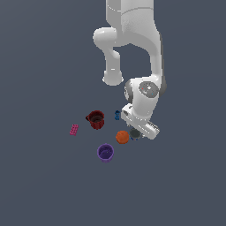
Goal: Pick up a designated object from a clutter of objects.
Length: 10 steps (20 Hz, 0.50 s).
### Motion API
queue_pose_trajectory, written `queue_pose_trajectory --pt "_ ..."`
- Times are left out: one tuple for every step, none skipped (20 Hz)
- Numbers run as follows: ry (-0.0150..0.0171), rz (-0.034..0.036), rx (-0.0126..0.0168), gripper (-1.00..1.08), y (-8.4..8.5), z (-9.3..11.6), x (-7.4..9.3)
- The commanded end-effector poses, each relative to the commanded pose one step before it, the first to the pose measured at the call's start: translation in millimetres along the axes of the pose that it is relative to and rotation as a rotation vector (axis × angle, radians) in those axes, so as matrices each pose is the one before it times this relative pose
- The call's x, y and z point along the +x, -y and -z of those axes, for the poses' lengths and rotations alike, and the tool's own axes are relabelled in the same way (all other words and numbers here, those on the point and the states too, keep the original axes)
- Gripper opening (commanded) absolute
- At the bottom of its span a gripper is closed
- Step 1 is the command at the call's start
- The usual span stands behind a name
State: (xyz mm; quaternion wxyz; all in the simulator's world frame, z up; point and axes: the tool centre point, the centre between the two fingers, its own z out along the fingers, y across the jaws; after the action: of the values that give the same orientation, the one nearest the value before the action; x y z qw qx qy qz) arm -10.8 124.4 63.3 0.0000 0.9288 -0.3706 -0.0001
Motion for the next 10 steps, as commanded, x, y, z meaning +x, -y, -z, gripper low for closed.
queue_pose_trajectory --pt "0.00021 -0.00012 -0.00036 1.00 -0.17 -3.67 -0.21" --pt "-0.00008 -0.00068 0.00008 1.00 -0.23 -2.62 0.16" --pt "0.00000 0.00000 0.00000 1.00 -0.02 -3.27 -0.18" --pt "0.00000 0.00000 0.00000 1.00 -0.03 -3.84 -0.22" --pt "-0.00008 -0.00068 0.00008 1.00 -0.24 -4.34 0.06" --pt "0.00000 0.00000 0.00000 1.00 -0.03 -4.95 -0.28" --pt "-0.00008 -0.00068 0.00008 1.00 -0.22 -5.25 0.02" --pt "0.00000 0.00000 0.00000 1.00 0.03 -4.81 -0.23" --pt "-0.00008 -0.00068 0.00008 1.00 -0.13 -4.12 0.14" --pt "0.00000 0.00000 0.00000 1.00 0.12 -3.55 -0.11"
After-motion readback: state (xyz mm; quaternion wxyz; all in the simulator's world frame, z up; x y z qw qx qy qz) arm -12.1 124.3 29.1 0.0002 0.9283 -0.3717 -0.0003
